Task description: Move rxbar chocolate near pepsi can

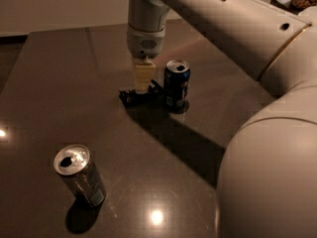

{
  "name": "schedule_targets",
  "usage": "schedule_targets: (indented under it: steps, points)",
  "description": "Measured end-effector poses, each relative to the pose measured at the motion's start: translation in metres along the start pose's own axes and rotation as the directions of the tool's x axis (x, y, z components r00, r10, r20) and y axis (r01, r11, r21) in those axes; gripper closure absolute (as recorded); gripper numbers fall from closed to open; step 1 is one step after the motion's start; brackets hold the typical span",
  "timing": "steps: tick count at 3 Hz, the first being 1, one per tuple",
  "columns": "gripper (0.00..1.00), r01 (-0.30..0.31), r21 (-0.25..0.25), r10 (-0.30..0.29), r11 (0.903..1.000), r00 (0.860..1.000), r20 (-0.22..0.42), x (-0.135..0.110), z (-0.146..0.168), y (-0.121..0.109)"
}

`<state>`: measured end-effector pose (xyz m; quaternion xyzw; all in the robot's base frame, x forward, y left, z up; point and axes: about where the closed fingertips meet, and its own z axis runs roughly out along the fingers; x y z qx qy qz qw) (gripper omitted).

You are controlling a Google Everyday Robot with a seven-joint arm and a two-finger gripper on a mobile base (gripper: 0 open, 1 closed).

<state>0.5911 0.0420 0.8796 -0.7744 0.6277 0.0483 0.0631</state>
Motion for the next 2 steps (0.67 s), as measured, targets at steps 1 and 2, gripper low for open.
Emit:
schedule_targets:
  steps: [1, 2]
  points:
    - [0.00, 0.001, 0.014, -0.001, 0.9999, 1.000, 0.009, -0.0025, 0.0005, -0.0043]
    - [0.00, 0.001, 0.017, -0.001, 0.9998, 1.000, 0.011, -0.0031, 0.0011, -0.0054]
